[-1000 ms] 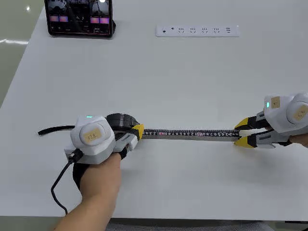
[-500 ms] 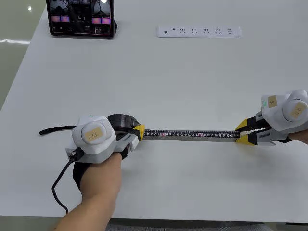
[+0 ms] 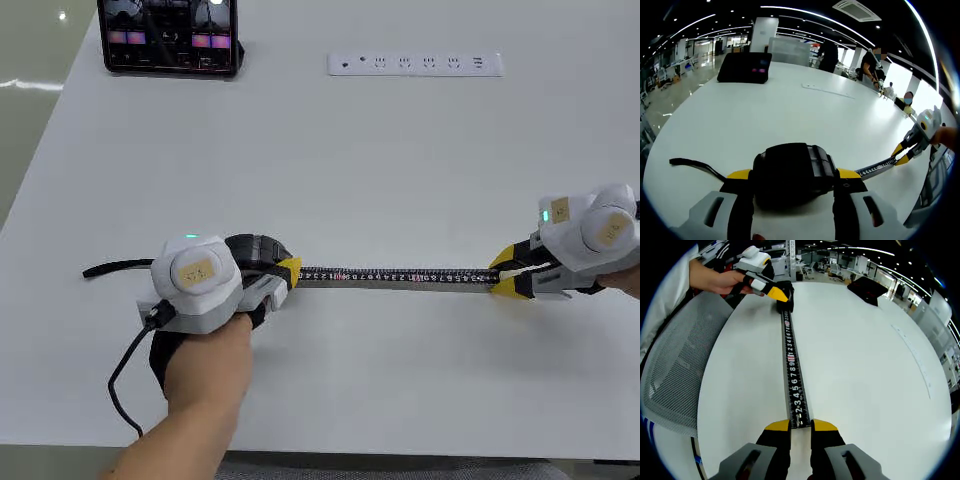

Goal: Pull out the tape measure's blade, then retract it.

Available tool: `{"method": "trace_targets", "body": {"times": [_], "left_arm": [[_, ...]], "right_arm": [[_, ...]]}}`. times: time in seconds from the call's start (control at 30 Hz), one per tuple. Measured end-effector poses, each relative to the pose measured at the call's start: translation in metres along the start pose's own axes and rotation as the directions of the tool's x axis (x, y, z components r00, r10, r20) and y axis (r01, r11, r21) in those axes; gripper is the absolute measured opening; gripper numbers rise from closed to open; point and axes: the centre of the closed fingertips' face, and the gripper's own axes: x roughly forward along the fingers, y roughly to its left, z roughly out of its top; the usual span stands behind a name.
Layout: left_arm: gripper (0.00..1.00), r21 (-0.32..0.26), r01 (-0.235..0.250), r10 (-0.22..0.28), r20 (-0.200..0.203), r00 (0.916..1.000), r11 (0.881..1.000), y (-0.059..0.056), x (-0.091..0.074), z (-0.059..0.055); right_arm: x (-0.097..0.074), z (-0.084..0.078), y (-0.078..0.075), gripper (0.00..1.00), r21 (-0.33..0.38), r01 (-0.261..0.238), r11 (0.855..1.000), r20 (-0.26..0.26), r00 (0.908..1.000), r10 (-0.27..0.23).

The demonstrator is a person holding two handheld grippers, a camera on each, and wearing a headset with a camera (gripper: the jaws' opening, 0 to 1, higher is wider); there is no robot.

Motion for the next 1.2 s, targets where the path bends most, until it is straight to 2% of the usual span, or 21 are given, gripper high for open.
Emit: {"method": "trace_targets", "body": {"times": [0.17, 0.5, 0.77, 1.2], "left_arm": [[0.58, 0.002, -0.002, 0.002, -0.021, 0.9998, 1.0, 0.0, 0.0, -0.001], [0.58, 0.001, 0.007, -0.006, -0.01, 0.9999, 1.0, 0.0, 0.0, -0.001], [0.58, -0.009, 0.013, -0.013, -0.016, 0.9998, 1.0, 0.001, 0.001, -0.001], [0.58, -0.027, 0.035, -0.035, -0.014, 0.9993, 0.999, 0.002, 0.0, -0.001]], "right_arm": [[0.0, 0.0, -0.001, 0.11, -0.001, 0.008, 1.0, -0.004, 1.0, -0.008], [0.0, 0.0, -0.001, 0.11, 0.001, 0.011, 1.0, -0.007, 0.9999, -0.011], [0.004, 0.008, -0.001, 0.11, -0.015, 0.014, 1.0, -0.006, 0.9999, -0.014], [0.011, 0.025, 0.001, 0.11, -0.015, 0.0, 1.0, 0.025, 0.9997, 0.001]]}}
